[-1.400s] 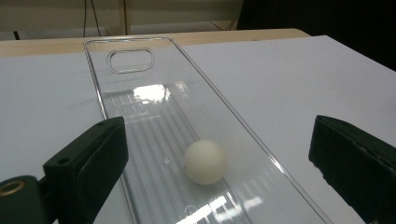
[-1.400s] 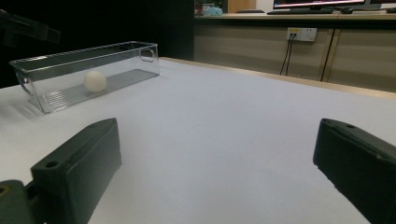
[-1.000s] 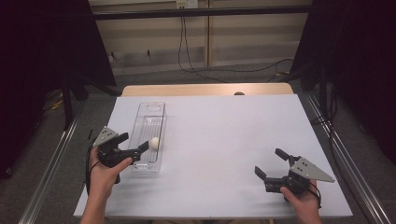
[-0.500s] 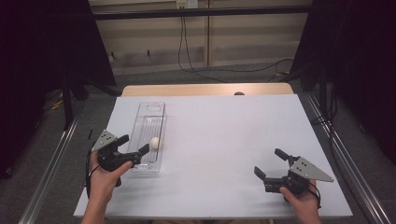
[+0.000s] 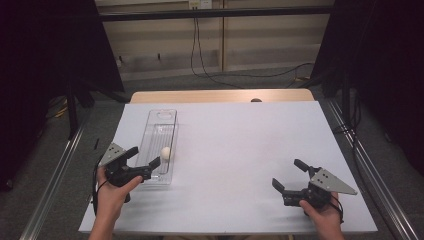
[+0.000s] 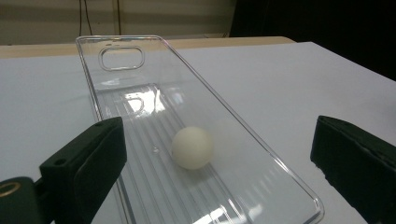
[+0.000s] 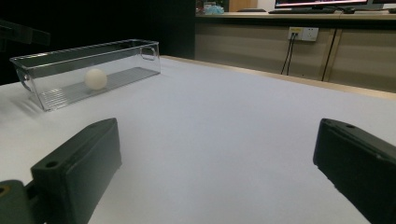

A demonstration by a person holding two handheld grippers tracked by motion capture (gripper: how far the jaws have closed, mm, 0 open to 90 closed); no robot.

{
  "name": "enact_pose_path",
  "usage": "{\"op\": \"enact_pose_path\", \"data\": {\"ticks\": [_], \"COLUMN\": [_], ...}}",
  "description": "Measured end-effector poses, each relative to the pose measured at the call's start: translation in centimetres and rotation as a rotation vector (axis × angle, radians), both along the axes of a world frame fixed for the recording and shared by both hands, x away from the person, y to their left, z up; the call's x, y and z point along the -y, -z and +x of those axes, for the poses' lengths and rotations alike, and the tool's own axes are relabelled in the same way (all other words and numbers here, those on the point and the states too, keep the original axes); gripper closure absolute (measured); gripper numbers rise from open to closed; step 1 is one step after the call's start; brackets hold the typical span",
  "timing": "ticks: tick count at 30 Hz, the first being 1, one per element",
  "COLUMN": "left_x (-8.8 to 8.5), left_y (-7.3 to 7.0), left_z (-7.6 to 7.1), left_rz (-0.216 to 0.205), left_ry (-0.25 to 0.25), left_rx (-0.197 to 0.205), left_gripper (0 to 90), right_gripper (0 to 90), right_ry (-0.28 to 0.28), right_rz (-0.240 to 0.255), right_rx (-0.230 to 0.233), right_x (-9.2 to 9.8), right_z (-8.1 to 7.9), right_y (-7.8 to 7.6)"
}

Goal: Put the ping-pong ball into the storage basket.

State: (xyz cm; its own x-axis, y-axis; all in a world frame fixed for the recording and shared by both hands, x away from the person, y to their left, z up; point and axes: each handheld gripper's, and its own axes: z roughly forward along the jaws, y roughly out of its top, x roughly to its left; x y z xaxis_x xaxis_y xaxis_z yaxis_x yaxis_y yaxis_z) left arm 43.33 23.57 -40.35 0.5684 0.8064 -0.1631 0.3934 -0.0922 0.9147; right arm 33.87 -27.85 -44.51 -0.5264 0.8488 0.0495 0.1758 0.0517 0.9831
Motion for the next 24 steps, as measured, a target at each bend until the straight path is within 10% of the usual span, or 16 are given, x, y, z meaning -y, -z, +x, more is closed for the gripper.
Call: {"op": "enact_pose_path", "data": {"ticks": [24], "left_x": [-0.7], "left_y": [0.7], "left_z": [-1.7], "left_rz": [-0.021], "left_ry": [-0.017], "left_rx": [0.056], "left_gripper": [3.4], "right_gripper": [0.5], "right_ry": [0.000], "right_rz": [0.000], "right_rx": [-0.001], "right_x": [0.0], "right_z": [0.0], "right_y": [0.0]}}
